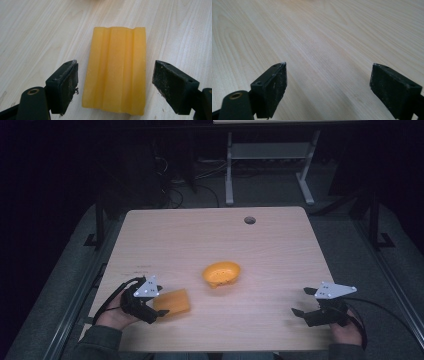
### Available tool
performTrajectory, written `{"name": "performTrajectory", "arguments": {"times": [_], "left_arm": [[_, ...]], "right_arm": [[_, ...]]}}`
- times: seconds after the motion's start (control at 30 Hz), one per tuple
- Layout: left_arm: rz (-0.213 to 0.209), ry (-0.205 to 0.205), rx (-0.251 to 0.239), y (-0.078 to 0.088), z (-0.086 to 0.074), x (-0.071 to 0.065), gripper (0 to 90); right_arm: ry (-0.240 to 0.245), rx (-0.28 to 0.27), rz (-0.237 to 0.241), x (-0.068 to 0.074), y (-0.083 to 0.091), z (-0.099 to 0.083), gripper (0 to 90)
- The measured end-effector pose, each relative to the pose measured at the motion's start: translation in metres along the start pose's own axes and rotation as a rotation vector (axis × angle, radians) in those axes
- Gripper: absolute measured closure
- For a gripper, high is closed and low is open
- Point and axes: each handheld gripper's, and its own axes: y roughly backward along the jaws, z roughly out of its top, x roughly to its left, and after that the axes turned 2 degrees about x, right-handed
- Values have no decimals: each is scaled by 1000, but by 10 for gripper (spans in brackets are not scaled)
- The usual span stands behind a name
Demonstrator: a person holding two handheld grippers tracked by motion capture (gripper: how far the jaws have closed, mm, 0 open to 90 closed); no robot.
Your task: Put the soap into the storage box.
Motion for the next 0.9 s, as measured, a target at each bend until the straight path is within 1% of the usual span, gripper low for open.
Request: {"name": "performTrajectory", "arguments": {"times": [0.03, 0.13, 0.3, 0.4, 0.5, 0.57, 0.6, 0.73, 0.77, 0.9], "left_arm": [[-3, -9, 5, -1, 1, 0, 202], [-11, -16, 26, -5, 4, 1, 201], [-17, -28, 32, -9, 10, 2, 199], [-28, -23, 32, -11, 12, 3, 199], [-35, -36, 58, -17, 16, 3, 195], [-32, -41, 72, -22, 17, 3, 194], [-39, -43, 83, -23, 18, 3, 192], [-37, -37, 89, -28, 18, 3, 193], [-44, -36, 96, -29, 18, 4, 192], [-44, -32, 116, -33, 19, 4, 189]], "right_arm": [[5, 2, 1, 0, 0, 0, 137], [-2, -2, 7, 0, 0, 1, 137], [-1, 1, 8, 0, -1, 1, 137], [6, 2, 8, 0, -1, 1, 137], [8, 2, 9, 0, -2, 1, 137], [5, 1, 11, 1, -2, 1, 137], [3, 0, 12, 1, -2, 1, 137], [6, 0, 12, 1, -2, 1, 137], [5, 0, 12, 1, -2, 1, 137], [6, -3, 16, 1, -2, 1, 137]]}}
